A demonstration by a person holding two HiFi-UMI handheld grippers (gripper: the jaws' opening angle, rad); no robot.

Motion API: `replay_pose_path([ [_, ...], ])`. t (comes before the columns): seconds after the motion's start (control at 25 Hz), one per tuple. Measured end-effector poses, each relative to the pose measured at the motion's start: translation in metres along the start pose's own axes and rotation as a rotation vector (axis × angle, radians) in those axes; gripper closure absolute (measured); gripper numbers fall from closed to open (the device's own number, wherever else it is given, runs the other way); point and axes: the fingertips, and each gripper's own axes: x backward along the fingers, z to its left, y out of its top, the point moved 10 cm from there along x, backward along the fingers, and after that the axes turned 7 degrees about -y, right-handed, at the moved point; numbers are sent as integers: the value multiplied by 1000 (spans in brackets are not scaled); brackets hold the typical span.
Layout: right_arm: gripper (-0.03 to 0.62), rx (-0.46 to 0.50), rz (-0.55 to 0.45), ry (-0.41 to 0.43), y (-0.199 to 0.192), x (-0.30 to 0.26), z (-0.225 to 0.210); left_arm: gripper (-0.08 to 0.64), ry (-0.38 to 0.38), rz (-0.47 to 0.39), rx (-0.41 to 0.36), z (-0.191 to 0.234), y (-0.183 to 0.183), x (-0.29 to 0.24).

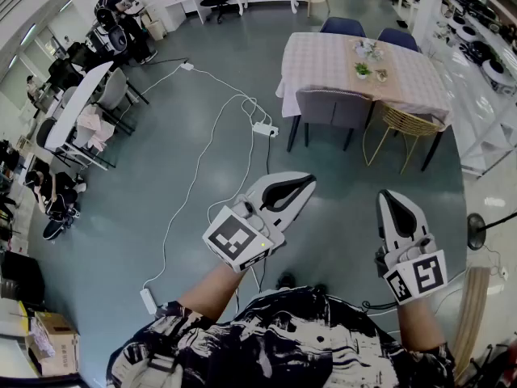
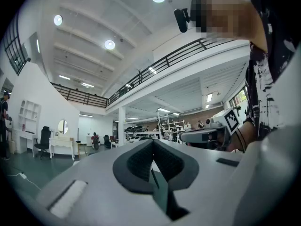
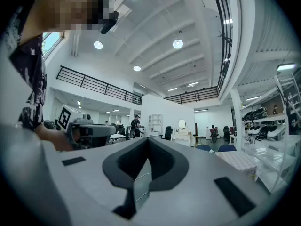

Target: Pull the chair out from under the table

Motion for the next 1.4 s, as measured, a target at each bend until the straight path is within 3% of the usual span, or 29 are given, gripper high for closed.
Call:
replay_pose_path([
  [0.56, 592, -1, 0, 20, -1, 0, 8, 555, 0, 7, 7, -1, -1, 7],
  [0.68, 591, -27, -16, 48, -1, -2, 13, 554, 40, -36, -39, 4, 0, 10],
  [0.72, 591, -34, -20, 58, -2, -2, 14, 475, 64, -75, -70, 8, 1, 11],
  [0.76, 591, -37, -22, 66, -3, -2, 14, 224, 87, -115, -98, 13, 4, 11],
  [0.8, 591, -38, -23, 71, -5, -3, 14, 116, 109, -147, -118, 20, 7, 12],
  [0.96, 589, -31, -21, 80, -5, -1, 15, 48, 157, -160, -179, 38, 26, 16],
  [1.2, 583, -33, -3, 89, -7, 1, 20, 46, 201, -175, -203, 53, 39, 26],
  [1.4, 532, -26, 17, 109, -11, 1, 23, 46, 187, -161, -207, 54, 38, 25],
])
